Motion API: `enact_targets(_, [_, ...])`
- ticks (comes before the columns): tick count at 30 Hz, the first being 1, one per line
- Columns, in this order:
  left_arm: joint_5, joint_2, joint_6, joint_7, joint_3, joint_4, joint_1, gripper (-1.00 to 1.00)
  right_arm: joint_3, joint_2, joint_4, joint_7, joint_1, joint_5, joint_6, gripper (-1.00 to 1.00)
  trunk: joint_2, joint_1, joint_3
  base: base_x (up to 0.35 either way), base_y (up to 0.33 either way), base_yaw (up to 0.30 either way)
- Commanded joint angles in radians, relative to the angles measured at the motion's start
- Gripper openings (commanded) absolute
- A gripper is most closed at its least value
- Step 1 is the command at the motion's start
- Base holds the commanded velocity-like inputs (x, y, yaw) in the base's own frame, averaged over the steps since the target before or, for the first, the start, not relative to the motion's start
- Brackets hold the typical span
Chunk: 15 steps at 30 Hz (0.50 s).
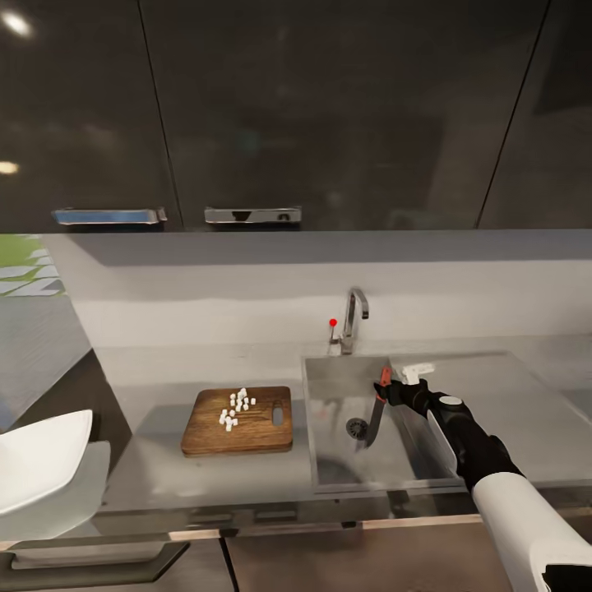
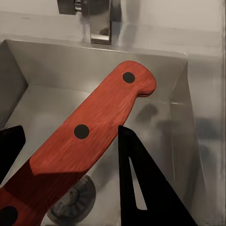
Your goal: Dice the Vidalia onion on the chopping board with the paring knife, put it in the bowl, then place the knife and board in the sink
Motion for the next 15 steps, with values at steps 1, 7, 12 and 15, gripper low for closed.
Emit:
enact_targets(1, [0.01,0.0,-0.008,-0.005,-0.005,0.005,-0.002,1.0,0.001,0.0,-0.002,0.004,-0.001,0.003,0.005,-1.0,-0.002,0.001,-0.002,0.0,0.0,-0.21])
enact_targets(7, [0.01,0.0,-0.008,-0.005,-0.005,0.005,-0.002,1.0,0.026,0.0,-0.001,0.003,-0.001,0.004,0.005,-1.0,-0.002,0.001,0.002,0.0,0.0,-0.251])
enact_targets(12, [0.01,0.0,-0.008,-0.005,-0.004,0.005,-0.002,1.0,0.179,0.006,0.029,0.002,-0.001,0.004,0.004,-1.0,-0.002,0.001,0.003,0.0,-0.003,-0.094])
enact_targets(15, [0.01,0.0,-0.008,-0.005,-0.005,0.005,-0.002,1.0,0.267,0.017,0.04,-0.002,-0.001,0.003,0.005,-1.0,-0.002,0.001,0.003,0.005,-0.087,-0.008])
